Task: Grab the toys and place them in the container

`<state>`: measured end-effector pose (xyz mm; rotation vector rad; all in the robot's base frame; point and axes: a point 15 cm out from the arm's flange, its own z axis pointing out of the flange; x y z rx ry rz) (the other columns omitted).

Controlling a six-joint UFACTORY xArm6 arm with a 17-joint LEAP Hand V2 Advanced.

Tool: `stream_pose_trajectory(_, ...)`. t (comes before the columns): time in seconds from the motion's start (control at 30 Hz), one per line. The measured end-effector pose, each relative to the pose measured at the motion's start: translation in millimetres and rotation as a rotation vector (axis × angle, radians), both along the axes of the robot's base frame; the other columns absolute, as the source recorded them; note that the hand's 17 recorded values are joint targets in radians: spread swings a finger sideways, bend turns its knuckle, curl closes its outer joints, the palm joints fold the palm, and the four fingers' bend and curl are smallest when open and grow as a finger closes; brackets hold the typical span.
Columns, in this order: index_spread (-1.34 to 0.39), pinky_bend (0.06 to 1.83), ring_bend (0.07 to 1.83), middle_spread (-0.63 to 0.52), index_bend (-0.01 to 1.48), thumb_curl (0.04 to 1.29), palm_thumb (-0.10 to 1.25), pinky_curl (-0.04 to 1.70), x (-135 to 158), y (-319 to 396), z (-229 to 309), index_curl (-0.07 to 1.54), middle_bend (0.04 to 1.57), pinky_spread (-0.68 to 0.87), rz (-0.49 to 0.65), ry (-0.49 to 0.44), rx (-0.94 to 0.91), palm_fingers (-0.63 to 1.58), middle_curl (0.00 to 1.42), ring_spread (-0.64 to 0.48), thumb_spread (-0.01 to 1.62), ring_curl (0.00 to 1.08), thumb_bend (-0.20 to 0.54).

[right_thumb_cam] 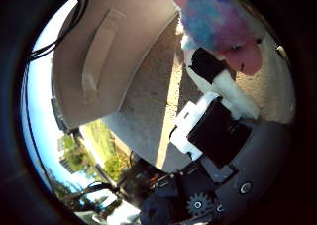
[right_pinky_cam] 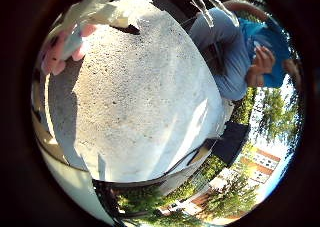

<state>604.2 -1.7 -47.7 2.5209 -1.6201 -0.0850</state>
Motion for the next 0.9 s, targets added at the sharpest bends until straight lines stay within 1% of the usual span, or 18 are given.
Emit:
stream_pose_trajectory(0.03, -0.23, 0.94, 0.92, -0.11, 0.08, 0.38, 0.73, 0.34, -0.5, -1.8, -1.7, 0.2, 0.5, 0.47, -0.001, 0.001, 0.0, 0.94, 0.45, 0.16, 1.12, 0.44, -0.01)
stream_pose_trajectory(0.1, -0.29, 0.98, 1.13, -0.14, 0.09, 0.39, 0.79, 0.39, -0.7, -7.2, -2.6, 0.16, 0.67, 0.44, -0.011, 0.002, 0.002, 0.93, 0.54, 0.12, 1.1, 0.53, -0.002)
stream_pose_trajectory(0.17, -0.34, 1.03, 1.23, -0.17, 0.12, 0.41, 0.83, 0.43, -1.2, -13.3, -4.0, 0.13, 0.77, 0.43, -0.019, 0.003, 0.002, 0.91, 0.61, 0.08, 1.09, 0.59, -0.001)
stream_pose_trajectory(0.2, -0.38, 1.08, 1.27, -0.19, 0.18, 0.42, 0.86, 0.46, 1.3, -15.4, -2.8, 0.12, 0.82, 0.42, -0.021, -0.007, 0.003, 0.93, 0.65, 0.05, 1.08, 0.62, 0.0)
stream_pose_trajectory(0.23, -0.42, 1.13, 1.3, -0.21, 0.2, 0.42, 0.88, 0.48, 5.7, -17.5, 1.3, 0.1, 0.85, 0.4, -0.02, -0.023, 0.005, 0.93, 0.68, 0.03, 1.08, 0.64, -0.005)
stream_pose_trajectory(0.33, -0.52, 1.31, 1.31, -0.23, 0.28, 0.45, 0.94, 0.57, 19.8, -25.3, 21.8, 0.07, 0.97, 0.35, -0.023, -0.074, 0.008, 1.04, 0.78, -0.02, 1.06, 0.68, -0.007)
stream_pose_trajectory(0.4, -0.58, 1.36, 1.31, -0.24, 0.32, 0.47, 0.97, 0.6, 27.6, -25.4, 43.6, 0.05, 1.03, 0.32, -0.025, -0.102, 0.01, 1.07, 0.82, -0.04, 1.07, 0.7, -0.002)
stream_pose_trajectory(0.47, -0.64, 1.4, 1.32, -0.24, 0.4, 0.48, 0.98, 0.65, 27.3, -21.9, 59.0, 0.04, 1.07, 0.29, -0.02, -0.101, 0.009, 1.06, 0.86, -0.07, 1.11, 0.72, -0.005)
stream_pose_trajectory(0.57, -0.72, 1.44, 1.32, -0.24, 0.48, 0.5, 1.0, 0.69, 12.6, -18.9, 76.5, 0.03, 1.1, 0.26, -0.014, -0.051, 0.007, 1.03, 0.91, -0.09, 1.15, 0.75, -0.007)
stream_pose_trajectory(0.67, -0.8, 1.46, 1.34, -0.25, 0.57, 0.51, 1.0, 0.72, -9.1, -19.6, 102.9, 0.01, 1.13, 0.22, -0.003, 0.016, 0.002, 1.0, 0.96, -0.11, 1.18, 0.78, -0.014)
stream_pose_trajectory(0.8, -0.86, 1.47, 1.36, -0.25, 0.66, 0.52, 1.0, 0.75, -35.6, -15.0, 145.5, -0.01, 1.15, 0.2, 0.01, 0.083, -0.003, 0.97, 0.99, -0.12, 1.2, 0.8, -0.013)
stream_pose_trajectory(0.9, -0.92, 1.49, 1.38, -0.25, 0.73, 0.53, 1.0, 0.78, -53.1, -6.2, 184.7, -0.01, 1.16, 0.18, 0.023, 0.116, -0.008, 0.94, 1.03, -0.13, 1.21, 0.82, -0.015)
